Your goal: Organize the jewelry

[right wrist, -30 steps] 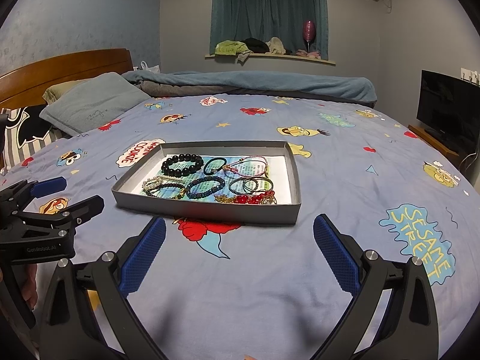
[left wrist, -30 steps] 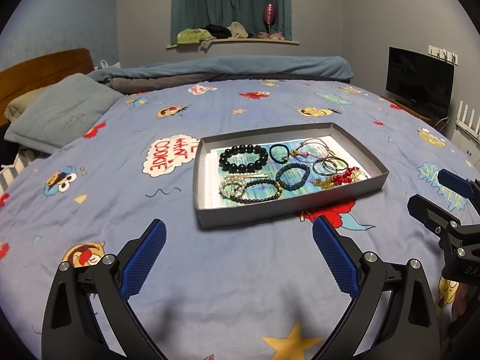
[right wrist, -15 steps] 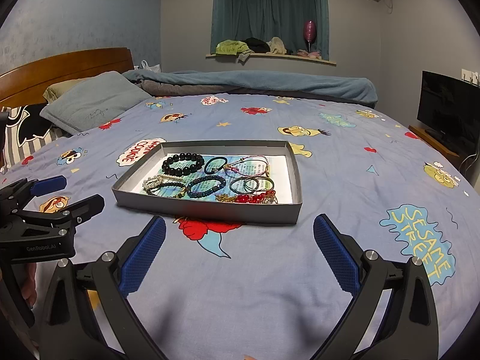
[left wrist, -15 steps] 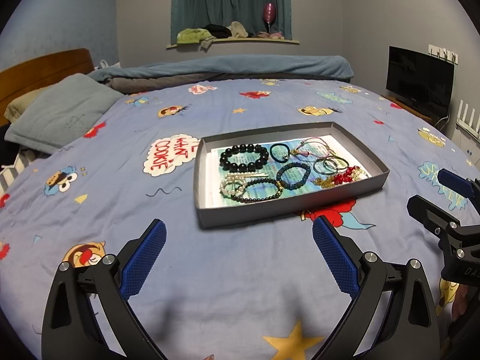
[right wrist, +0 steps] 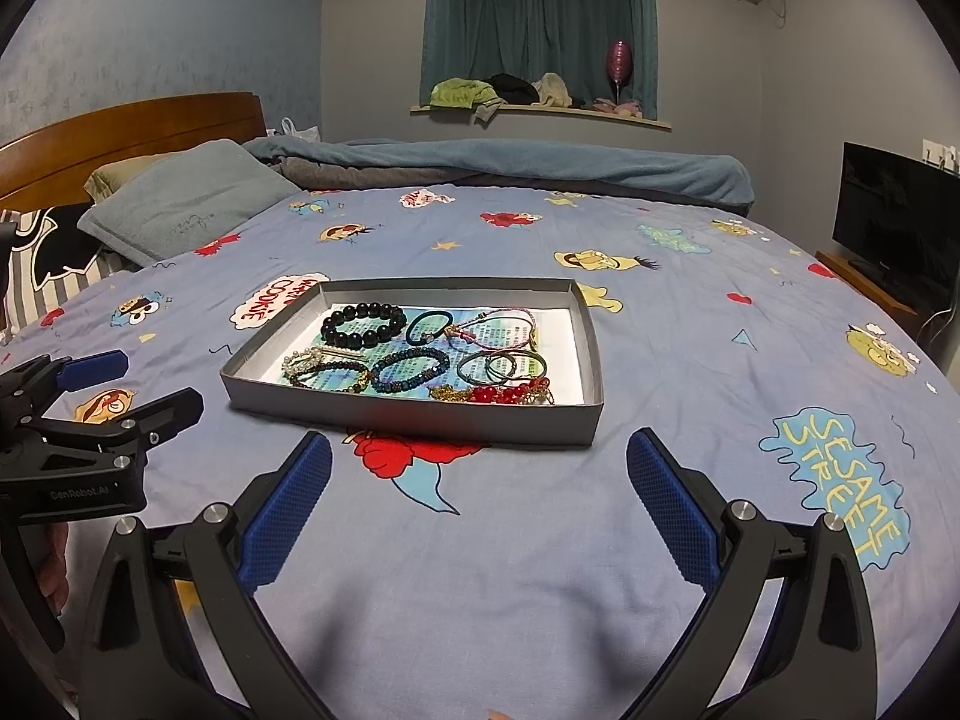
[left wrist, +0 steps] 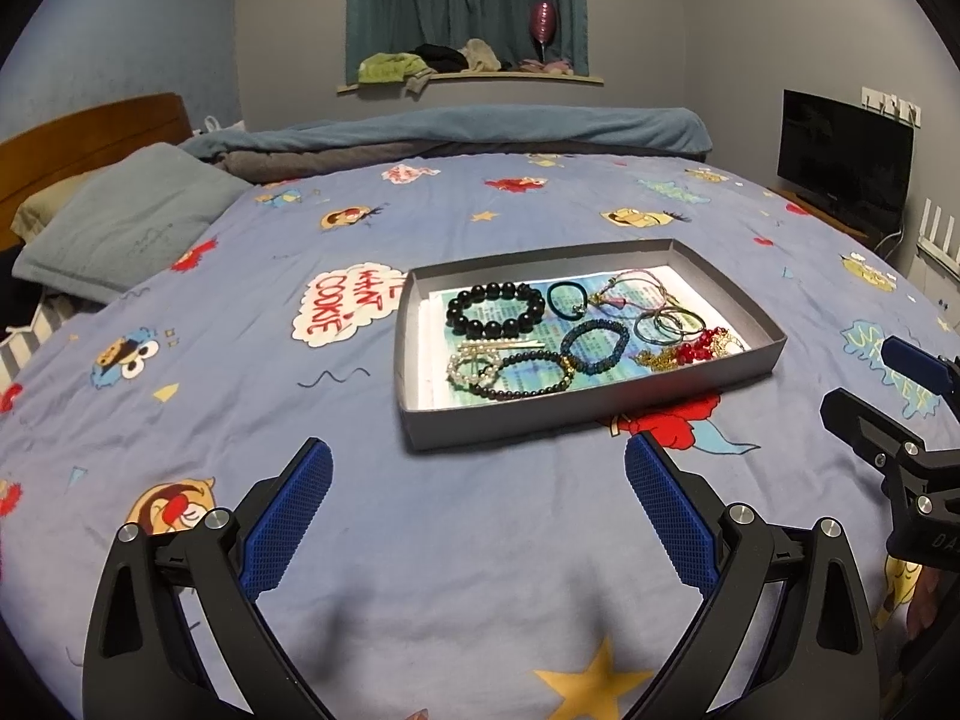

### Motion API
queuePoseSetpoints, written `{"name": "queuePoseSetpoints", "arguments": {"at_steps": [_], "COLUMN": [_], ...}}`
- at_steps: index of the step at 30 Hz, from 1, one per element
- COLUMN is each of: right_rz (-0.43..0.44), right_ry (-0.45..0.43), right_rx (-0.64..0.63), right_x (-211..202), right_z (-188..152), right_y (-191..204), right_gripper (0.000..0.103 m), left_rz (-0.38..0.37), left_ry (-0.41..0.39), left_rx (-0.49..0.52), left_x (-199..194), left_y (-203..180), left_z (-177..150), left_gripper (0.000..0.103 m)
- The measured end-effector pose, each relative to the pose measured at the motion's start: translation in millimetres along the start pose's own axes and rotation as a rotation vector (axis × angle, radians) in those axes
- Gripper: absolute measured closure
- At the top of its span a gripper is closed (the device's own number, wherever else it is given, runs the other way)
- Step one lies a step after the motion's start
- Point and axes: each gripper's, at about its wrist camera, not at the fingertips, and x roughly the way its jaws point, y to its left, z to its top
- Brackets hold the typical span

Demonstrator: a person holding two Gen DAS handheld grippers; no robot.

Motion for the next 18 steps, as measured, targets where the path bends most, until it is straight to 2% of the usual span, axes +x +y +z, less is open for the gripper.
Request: {"name": "queuePoseSetpoints", "arguments": {"at_steps": [18], "right_rz": [0.001], "right_ry": [-0.001], "right_rx": [-0.005], "right_x": [0.6], "right_z": [-1.1], "right_y": [1.6], "right_gripper": [0.006], "left_rz": [0.002], "left_ry": [0.001], "left_rx": [0.001], "left_x": [0.2], "left_y": [2.2], "left_z": [-0.3], "left_gripper": [0.006]}}
